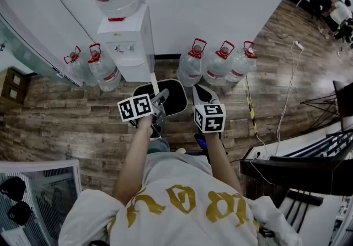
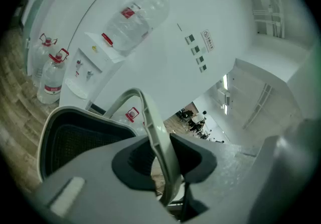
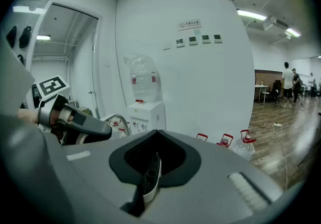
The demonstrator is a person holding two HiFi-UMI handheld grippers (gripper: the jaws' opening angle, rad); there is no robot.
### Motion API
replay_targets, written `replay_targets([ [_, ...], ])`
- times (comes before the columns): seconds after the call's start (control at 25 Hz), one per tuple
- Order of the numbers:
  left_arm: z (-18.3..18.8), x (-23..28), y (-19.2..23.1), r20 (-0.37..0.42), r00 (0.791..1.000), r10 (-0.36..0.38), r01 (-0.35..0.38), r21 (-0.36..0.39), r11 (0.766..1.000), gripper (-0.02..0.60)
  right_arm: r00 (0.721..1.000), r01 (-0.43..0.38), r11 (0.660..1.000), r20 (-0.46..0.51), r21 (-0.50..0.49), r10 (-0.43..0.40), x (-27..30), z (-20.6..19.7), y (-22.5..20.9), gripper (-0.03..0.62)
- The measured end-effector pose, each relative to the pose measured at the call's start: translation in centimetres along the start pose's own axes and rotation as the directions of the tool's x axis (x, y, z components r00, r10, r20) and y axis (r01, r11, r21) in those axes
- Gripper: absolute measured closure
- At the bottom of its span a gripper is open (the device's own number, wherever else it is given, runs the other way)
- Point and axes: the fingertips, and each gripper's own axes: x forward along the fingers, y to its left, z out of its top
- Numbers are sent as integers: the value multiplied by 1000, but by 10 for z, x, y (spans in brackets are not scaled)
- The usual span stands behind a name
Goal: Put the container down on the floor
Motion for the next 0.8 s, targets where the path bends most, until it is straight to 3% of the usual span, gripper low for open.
replay_targets([
  [0.44,-4,-7,2,42,999,3,0,-67,998,492,999,-35,999,-3,-1,35,-11,-7,6,565],
  [0.8,3,11,22,26,999,24,-21,-103,994,492,999,-24,999,-24,22,25,9,-7,-9,565],
])
